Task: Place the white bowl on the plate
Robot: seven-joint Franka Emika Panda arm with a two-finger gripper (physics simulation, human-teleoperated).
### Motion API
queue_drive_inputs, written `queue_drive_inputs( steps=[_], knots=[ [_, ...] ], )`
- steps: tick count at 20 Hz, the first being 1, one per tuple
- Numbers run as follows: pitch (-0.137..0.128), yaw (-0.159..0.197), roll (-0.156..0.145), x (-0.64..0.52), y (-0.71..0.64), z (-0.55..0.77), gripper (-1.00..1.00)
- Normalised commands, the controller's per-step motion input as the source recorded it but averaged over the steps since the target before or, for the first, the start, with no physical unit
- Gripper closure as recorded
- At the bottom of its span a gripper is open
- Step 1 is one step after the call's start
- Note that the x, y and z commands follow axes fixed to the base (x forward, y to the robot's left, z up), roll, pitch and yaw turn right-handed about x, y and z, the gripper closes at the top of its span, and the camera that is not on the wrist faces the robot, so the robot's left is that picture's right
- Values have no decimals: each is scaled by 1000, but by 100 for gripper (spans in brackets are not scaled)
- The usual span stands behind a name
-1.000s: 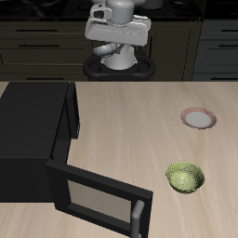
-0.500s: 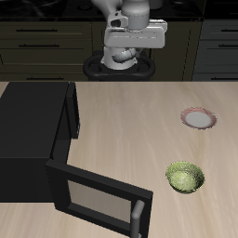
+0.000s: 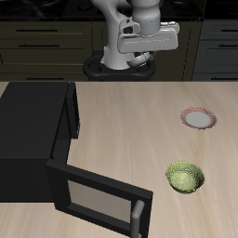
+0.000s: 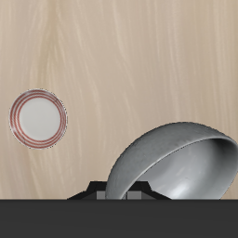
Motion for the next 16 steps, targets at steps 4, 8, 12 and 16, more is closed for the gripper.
queue_drive_inputs(
  steps=[4,8,12,16],
  knots=[
    [1,-9,30,-5,317,36,100],
    [2,-15,37,-63,438,-46,100],
    [-32,35,16,169,379,77,100],
    [9,-6,-48,354,142,62,100]
  ],
)
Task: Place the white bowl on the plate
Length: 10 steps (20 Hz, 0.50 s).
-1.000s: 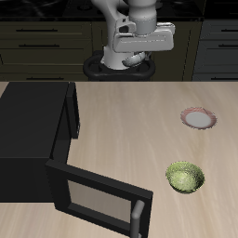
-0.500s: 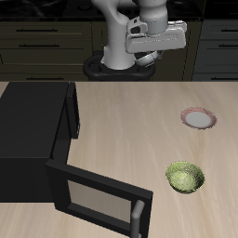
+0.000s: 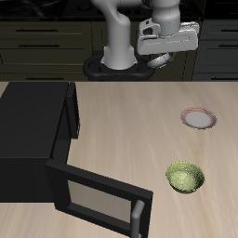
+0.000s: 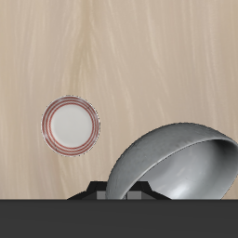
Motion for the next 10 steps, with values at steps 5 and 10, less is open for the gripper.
queue_drive_inputs(
  steps=[5,10],
  knots=[
    [-60,24,-53,368,160,107,100],
    [59,-30,-33,281,270,-92,100]
  ],
)
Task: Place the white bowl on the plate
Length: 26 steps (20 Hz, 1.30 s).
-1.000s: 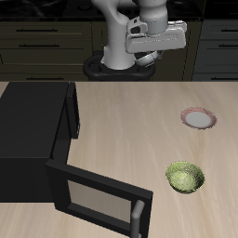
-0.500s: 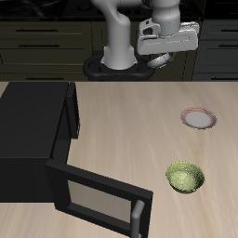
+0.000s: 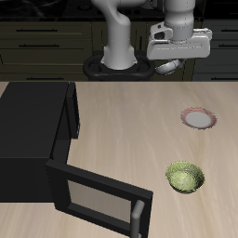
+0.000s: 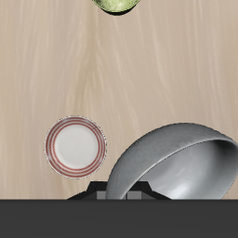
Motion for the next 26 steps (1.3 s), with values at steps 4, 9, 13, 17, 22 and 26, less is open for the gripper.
queue_drive_inputs(
  steps=[4,9,13,17,22,26],
  knots=[
    [26,9,34,-31,456,-79,100],
    [39,-11,22,-84,344,-95,100],
    [-19,34,45,-107,272,-32,100],
    [8,5,17,24,266,27,100],
    [-14,27,26,-20,267,14,100],
    [0,-5,9,38,144,31,100]
  ],
)
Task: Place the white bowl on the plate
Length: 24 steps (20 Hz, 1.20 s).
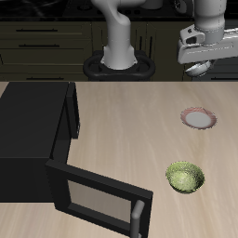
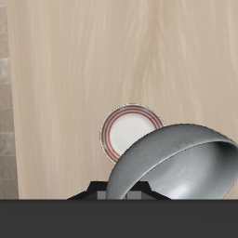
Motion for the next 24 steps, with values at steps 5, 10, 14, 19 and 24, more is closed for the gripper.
queue_drive_inputs(
  steps=[5,10,14,19,24],
  knots=[
    [21,-1,0,129,158,-128,100],
    [54,10,0,91,116,-258,100],
    [-6,21,-12,75,-102,-187,100],
    [48,9,-59,214,-115,-266,100],
    [58,18,-34,144,-76,-328,100]
  ],
)
